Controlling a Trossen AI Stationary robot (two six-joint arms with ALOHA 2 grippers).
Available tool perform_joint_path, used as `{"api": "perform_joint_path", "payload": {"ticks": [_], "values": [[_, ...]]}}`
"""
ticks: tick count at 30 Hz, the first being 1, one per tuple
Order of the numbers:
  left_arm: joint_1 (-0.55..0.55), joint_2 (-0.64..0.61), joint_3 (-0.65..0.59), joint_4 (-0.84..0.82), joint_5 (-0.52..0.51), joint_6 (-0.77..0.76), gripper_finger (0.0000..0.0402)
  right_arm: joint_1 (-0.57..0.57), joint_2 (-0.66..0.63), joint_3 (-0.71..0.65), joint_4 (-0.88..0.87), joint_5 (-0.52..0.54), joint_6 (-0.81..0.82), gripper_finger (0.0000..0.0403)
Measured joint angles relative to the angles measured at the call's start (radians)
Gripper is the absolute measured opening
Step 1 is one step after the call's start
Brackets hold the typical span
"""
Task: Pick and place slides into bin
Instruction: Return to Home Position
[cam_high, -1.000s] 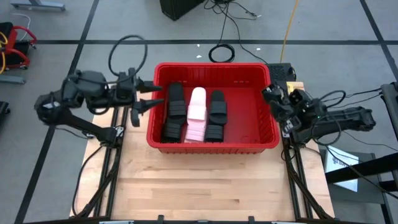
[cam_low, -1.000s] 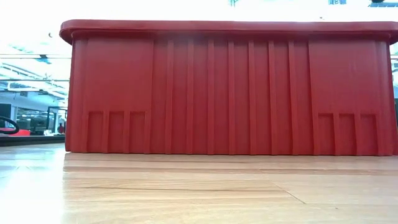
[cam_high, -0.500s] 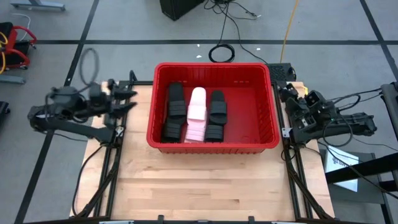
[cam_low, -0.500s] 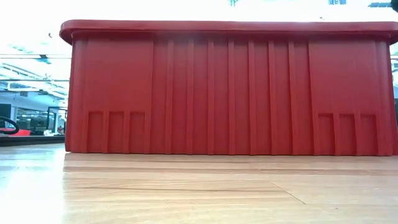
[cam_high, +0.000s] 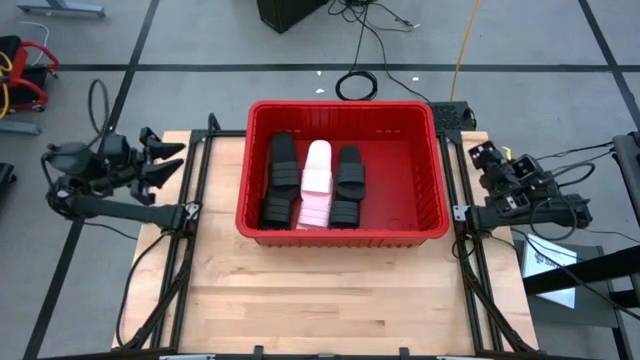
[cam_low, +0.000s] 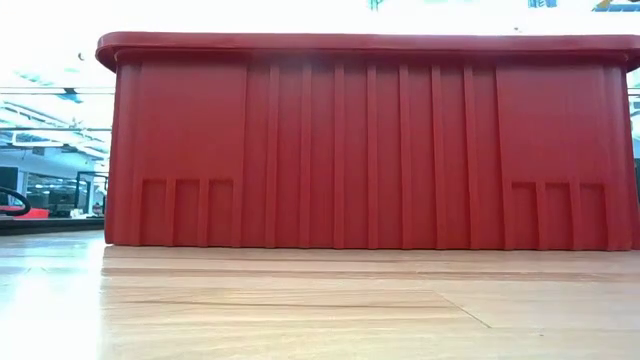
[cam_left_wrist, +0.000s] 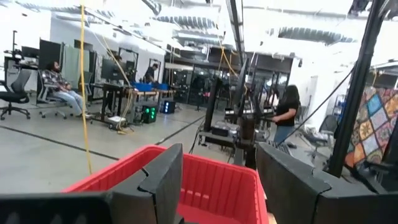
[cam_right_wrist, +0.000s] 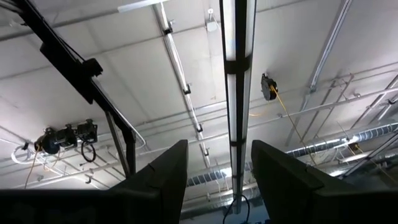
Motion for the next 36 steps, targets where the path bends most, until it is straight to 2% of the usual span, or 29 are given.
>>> {"api": "perform_joint_path", "payload": {"ticks": [8, 17, 23, 26, 29, 33, 36], "values": [[0.000, -0.082, 0.000, -0.111, -0.001, -0.030, 0.0202, 0.000, -0.213, -0.002, -0.196, 0.003, -0.028, 0.0167], [0.001, -0.184, 0.001, -0.195, -0.036, -0.045, 0.0202, 0.000, -0.213, -0.002, -0.256, 0.028, -0.035, 0.0167], [0.002, -0.267, 0.000, -0.214, -0.045, -0.041, 0.0202, 0.000, -0.213, -0.017, -0.234, 0.051, -0.032, 0.0167], [0.013, -0.270, 0.001, -0.225, -0.058, -0.020, 0.0202, 0.000, -0.213, -0.041, -0.228, 0.053, -0.029, 0.0167], [0.031, -0.270, 0.000, -0.252, -0.087, -0.024, 0.0202, 0.000, -0.213, -0.096, -0.148, 0.053, -0.012, 0.0167], [0.050, -0.269, -0.027, -0.284, -0.101, -0.066, 0.0202, 0.000, -0.213, -0.206, 0.054, 0.048, -0.005, 0.0167], [0.067, -0.271, -0.047, -0.238, -0.102, -0.087, 0.0202, 0.000, -0.213, -0.297, 0.196, 0.047, -0.007, 0.0167]]}}
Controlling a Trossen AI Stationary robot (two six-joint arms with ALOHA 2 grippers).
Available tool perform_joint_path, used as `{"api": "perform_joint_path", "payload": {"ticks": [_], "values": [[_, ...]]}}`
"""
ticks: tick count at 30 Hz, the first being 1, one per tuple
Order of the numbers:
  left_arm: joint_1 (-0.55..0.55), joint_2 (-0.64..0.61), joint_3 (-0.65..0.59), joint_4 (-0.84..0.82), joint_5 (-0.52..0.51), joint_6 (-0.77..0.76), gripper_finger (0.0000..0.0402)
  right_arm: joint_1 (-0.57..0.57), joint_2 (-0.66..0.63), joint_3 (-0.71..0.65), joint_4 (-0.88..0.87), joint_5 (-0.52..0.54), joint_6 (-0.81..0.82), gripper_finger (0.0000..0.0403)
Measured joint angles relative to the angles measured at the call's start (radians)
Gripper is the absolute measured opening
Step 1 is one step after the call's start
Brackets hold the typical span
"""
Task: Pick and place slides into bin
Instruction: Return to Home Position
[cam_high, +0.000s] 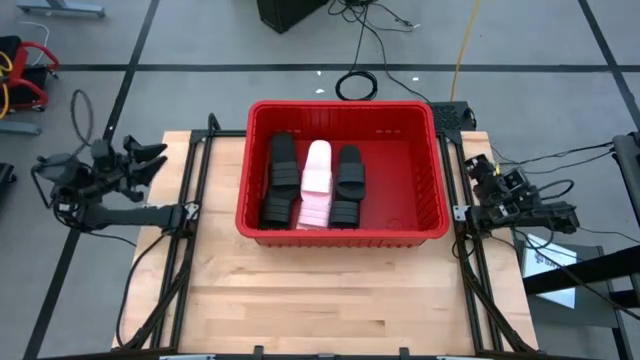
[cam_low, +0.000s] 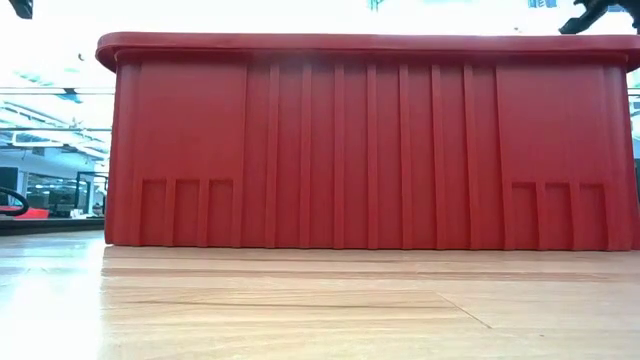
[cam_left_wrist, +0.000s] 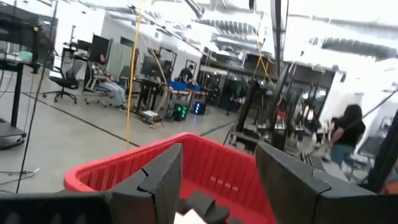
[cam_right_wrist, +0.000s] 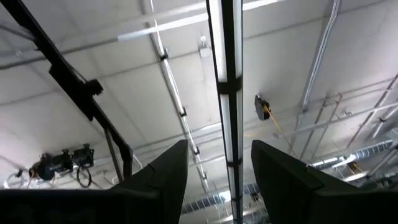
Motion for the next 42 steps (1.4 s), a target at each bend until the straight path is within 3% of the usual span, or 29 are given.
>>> {"api": "perform_joint_path", "payload": {"ticks": [2, 9, 17, 22, 29, 42], "values": [[0.009, 0.000, -0.027, 0.008, 0.007, -0.003, 0.0202, 0.000, 0.002, -0.048, 0.073, 0.009, 0.005, 0.0167], [0.026, 0.000, -0.106, 0.120, 0.027, -0.006, 0.0202, 0.000, 0.005, -0.043, 0.050, 0.054, 0.011, 0.0167], [0.026, 0.000, -0.217, 0.415, 0.046, 0.090, 0.0202, 0.000, 0.007, -0.050, 0.016, 0.054, 0.028, 0.0167], [0.026, 0.000, -0.299, 0.550, 0.118, 0.088, 0.0202, 0.000, 0.007, -0.050, 0.021, 0.055, 0.035, 0.0167], [0.026, 0.000, -0.469, 0.925, 0.249, 0.117, 0.0202, 0.000, 0.007, -0.050, 0.019, 0.053, 0.066, 0.0167], [0.026, 0.000, -0.719, 1.296, 0.270, 0.077, 0.0202, 0.000, 0.007, -0.051, -0.002, 0.052, 0.115, 0.0167]]}}
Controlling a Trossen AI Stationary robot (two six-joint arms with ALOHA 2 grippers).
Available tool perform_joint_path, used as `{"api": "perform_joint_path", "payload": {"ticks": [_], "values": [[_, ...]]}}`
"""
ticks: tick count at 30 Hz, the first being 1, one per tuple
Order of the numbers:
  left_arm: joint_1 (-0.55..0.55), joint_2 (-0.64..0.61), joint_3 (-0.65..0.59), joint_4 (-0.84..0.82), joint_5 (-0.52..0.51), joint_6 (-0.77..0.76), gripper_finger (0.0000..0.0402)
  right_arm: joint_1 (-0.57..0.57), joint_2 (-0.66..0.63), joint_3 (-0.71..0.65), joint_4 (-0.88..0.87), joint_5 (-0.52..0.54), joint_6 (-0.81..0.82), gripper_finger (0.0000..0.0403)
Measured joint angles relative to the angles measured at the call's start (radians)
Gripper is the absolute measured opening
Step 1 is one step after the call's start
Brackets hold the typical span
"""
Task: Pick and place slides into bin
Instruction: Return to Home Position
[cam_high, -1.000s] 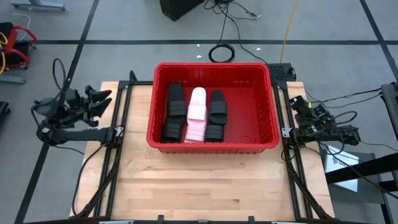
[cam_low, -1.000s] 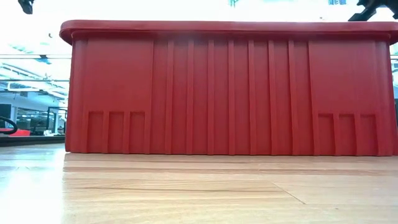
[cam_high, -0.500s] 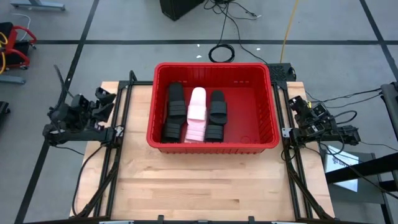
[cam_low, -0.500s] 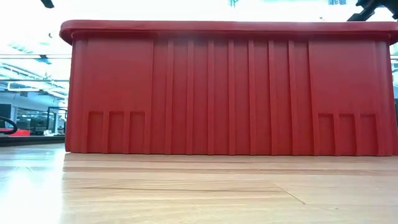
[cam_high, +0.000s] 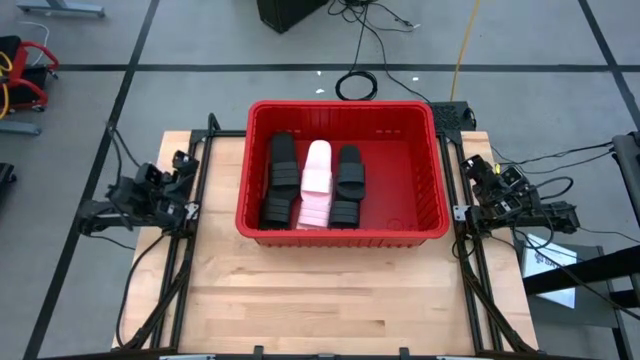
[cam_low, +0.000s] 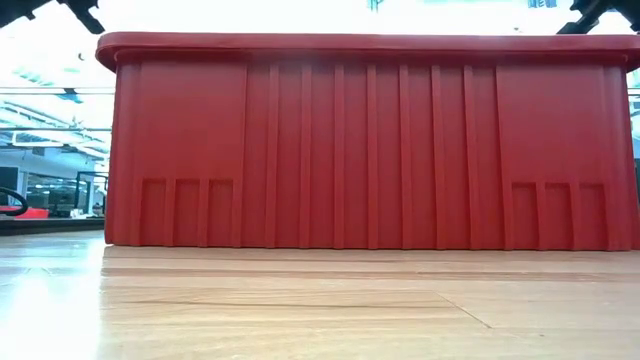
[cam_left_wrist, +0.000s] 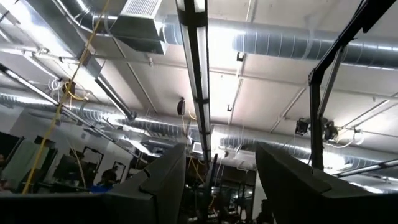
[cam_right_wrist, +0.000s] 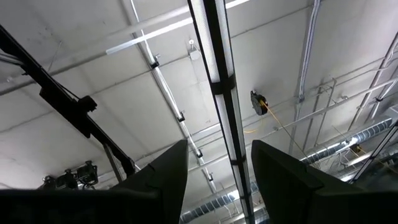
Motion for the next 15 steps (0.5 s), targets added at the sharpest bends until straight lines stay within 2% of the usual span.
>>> {"api": "perform_joint_path", "payload": {"ticks": [10, 15], "values": [[0.000, 0.000, -0.155, 0.175, 0.000, -0.036, 0.0202, 0.000, 0.000, 0.000, -0.022, 0.000, -0.004, 0.0167], [0.000, 0.000, -0.161, 0.093, -0.001, -0.096, 0.0202, 0.000, 0.000, 0.000, -0.073, 0.000, 0.003, 0.0167]]}}
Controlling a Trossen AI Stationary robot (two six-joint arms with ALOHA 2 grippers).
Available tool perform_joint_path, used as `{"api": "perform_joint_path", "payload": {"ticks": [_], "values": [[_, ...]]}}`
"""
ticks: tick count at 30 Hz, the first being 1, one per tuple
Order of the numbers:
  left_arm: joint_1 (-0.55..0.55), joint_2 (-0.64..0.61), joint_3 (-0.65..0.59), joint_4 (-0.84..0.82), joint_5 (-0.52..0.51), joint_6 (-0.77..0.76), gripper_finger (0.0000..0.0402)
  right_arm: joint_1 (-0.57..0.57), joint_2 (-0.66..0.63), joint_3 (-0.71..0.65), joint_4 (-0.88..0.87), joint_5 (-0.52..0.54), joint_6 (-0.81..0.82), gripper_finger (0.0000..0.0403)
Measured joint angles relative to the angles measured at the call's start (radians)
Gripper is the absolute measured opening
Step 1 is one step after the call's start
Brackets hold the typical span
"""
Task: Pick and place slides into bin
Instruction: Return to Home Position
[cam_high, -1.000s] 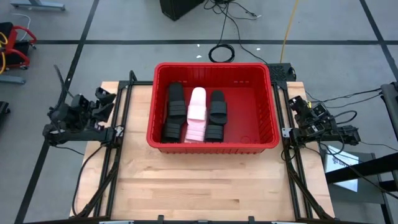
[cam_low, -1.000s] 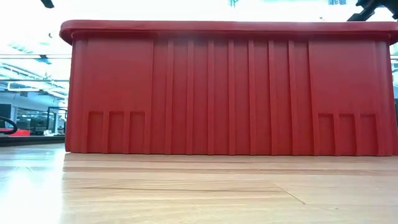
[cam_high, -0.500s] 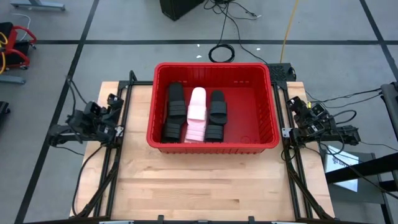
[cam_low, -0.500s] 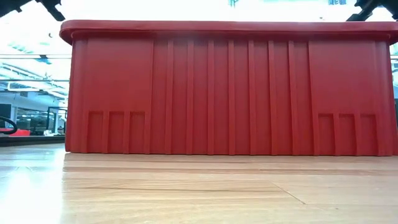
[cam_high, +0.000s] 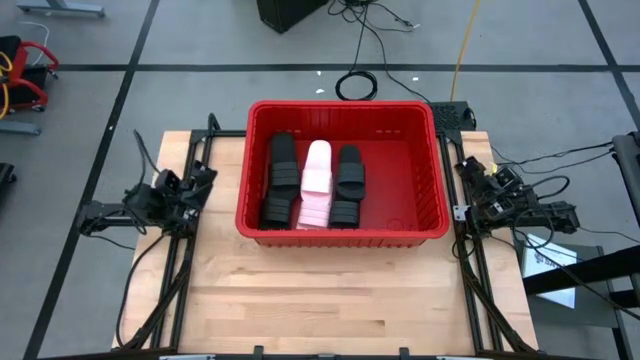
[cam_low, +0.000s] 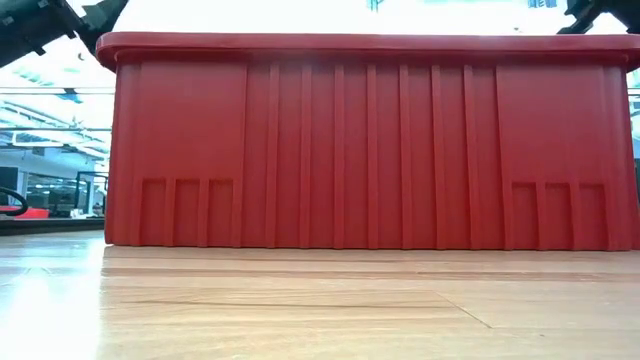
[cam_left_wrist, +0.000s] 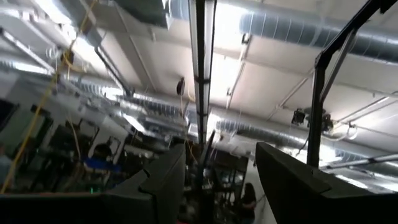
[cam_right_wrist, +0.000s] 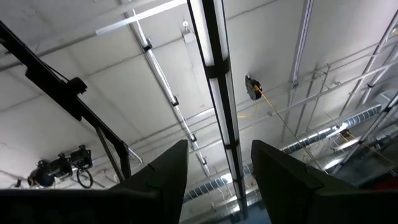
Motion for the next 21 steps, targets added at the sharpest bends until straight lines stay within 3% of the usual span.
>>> {"api": "perform_joint_path", "payload": {"ticks": [10, 21], "values": [[0.000, 0.000, 0.000, -0.168, 0.001, -0.119, 0.0202, 0.000, 0.000, 0.000, -0.227, 0.000, 0.014, 0.0167], [0.000, 0.000, 0.000, -0.355, 0.001, -0.102, 0.0202, 0.000, 0.000, 0.000, -0.487, -0.003, 0.015, 0.0167]]}}
